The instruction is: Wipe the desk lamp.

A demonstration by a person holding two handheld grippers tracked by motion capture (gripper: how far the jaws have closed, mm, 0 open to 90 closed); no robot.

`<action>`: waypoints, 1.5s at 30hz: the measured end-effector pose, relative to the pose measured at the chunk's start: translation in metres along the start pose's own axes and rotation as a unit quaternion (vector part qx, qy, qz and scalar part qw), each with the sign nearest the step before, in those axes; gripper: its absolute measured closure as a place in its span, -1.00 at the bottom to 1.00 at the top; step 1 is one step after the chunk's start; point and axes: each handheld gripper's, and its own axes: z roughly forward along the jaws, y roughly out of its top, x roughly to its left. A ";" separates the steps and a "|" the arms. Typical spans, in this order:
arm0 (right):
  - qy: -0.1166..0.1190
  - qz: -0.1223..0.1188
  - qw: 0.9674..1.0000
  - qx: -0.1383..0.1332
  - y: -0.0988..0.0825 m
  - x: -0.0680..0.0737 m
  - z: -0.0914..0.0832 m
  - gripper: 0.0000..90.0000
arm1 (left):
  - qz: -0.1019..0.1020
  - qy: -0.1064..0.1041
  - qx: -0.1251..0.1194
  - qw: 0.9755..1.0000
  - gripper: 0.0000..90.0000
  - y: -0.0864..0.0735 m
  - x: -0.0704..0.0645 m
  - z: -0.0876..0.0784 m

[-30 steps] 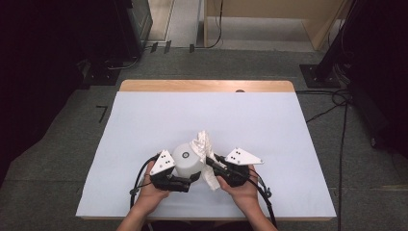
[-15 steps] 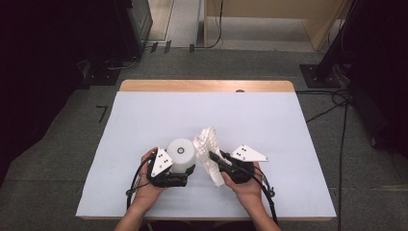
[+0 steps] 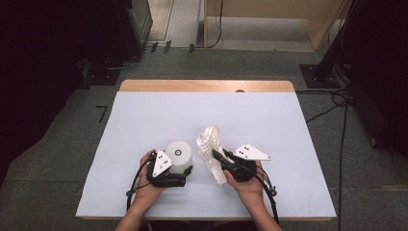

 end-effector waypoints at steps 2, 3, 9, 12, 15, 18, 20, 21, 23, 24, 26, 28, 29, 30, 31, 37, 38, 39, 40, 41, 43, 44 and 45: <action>0.000 0.002 1.000 0.000 0.000 -0.001 0.000 0.70 | 0.004 0.009 -0.010 1.000 -1.00 0.002 -0.003 -0.004; -0.001 0.003 1.000 0.002 -0.001 -0.001 0.000 0.70 | 0.006 0.015 -0.010 1.000 -1.00 0.003 -0.006 -0.005; -0.003 0.001 1.000 0.004 -0.002 -0.002 0.002 0.70 | -0.025 0.058 0.013 0.998 -1.00 0.001 -0.016 0.005; 0.000 -0.001 1.000 0.006 -0.003 0.000 0.004 0.70 | -0.038 0.078 0.022 0.996 -0.95 -0.002 -0.016 0.008; 0.002 0.000 1.000 0.007 -0.003 0.001 0.005 0.69 | -0.037 0.074 0.016 0.996 -0.83 -0.003 -0.015 0.006; 0.006 0.003 1.000 0.004 -0.002 0.001 0.004 0.69 | -0.057 0.034 0.013 0.998 -0.82 -0.001 -0.008 0.003; 0.011 0.008 1.000 -0.002 0.000 0.003 0.001 0.69 | -0.076 -0.003 -0.001 0.997 -0.82 0.001 -0.004 -0.001; 0.017 0.006 1.000 -0.010 0.001 0.003 0.000 0.69 | -0.080 -0.018 -0.004 0.997 -0.82 0.003 -0.003 -0.002; 0.028 0.003 0.999 -0.024 0.006 0.007 -0.005 0.69 | -0.081 -0.057 -0.004 0.995 -0.82 0.006 -0.004 -0.003; 0.032 0.001 0.999 -0.031 0.009 0.009 -0.007 0.69 | -0.078 -0.076 -0.002 0.994 -0.82 0.008 -0.005 -0.003; 0.041 -0.006 0.998 -0.045 0.014 0.014 -0.012 0.69 | -0.066 -0.109 0.003 0.992 -0.82 0.011 -0.009 -0.004; 0.049 -0.014 0.997 -0.055 0.017 0.018 -0.015 0.69 | -0.057 -0.130 0.002 0.990 -0.82 0.013 -0.014 -0.004; 0.053 -0.017 0.997 -0.057 0.018 0.020 -0.015 0.69 | -0.058 -0.137 0.001 0.989 -0.82 0.015 -0.017 -0.004; 0.055 -0.020 0.997 -0.054 0.018 0.021 -0.015 0.69 | -0.056 -0.144 0.001 0.988 -0.82 0.016 -0.018 -0.005; 0.059 -0.021 0.997 -0.050 0.017 0.022 -0.013 0.69 | -0.062 -0.149 -0.003 0.987 -0.82 0.017 -0.019 -0.005; 0.071 -0.021 0.997 -0.018 0.008 0.022 -0.002 0.69 | -0.078 -0.150 -0.017 0.985 -0.82 0.020 -0.011 -0.012; 0.069 -0.022 0.997 -0.010 0.006 0.021 0.001 0.69 | -0.082 -0.151 -0.022 0.985 -0.82 0.020 -0.008 -0.013; 0.068 -0.021 0.997 -0.004 0.004 0.021 0.003 0.69 | -0.087 -0.149 -0.027 0.985 -0.82 0.021 -0.006 -0.015; 0.068 -0.018 0.998 0.003 0.002 0.021 0.006 0.69 | -0.091 -0.147 -0.030 0.984 -0.82 0.022 -0.003 -0.016; 0.070 -0.018 0.997 0.008 -0.001 0.020 0.008 0.69 | -0.092 -0.144 -0.033 0.985 -0.82 0.022 -0.001 -0.018; 0.070 -0.021 0.997 0.019 -0.004 0.020 0.012 0.69 | -0.091 -0.141 -0.037 0.985 -0.82 0.022 0.001 -0.021; 0.070 -0.018 0.997 0.022 -0.005 0.020 0.013 0.69 | -0.090 -0.140 -0.037 0.985 -0.81 0.022 0.002 -0.022; 0.070 -0.016 0.997 0.022 -0.005 0.021 0.014 0.69 | -0.089 -0.139 -0.038 0.986 -0.82 0.022 0.002 -0.022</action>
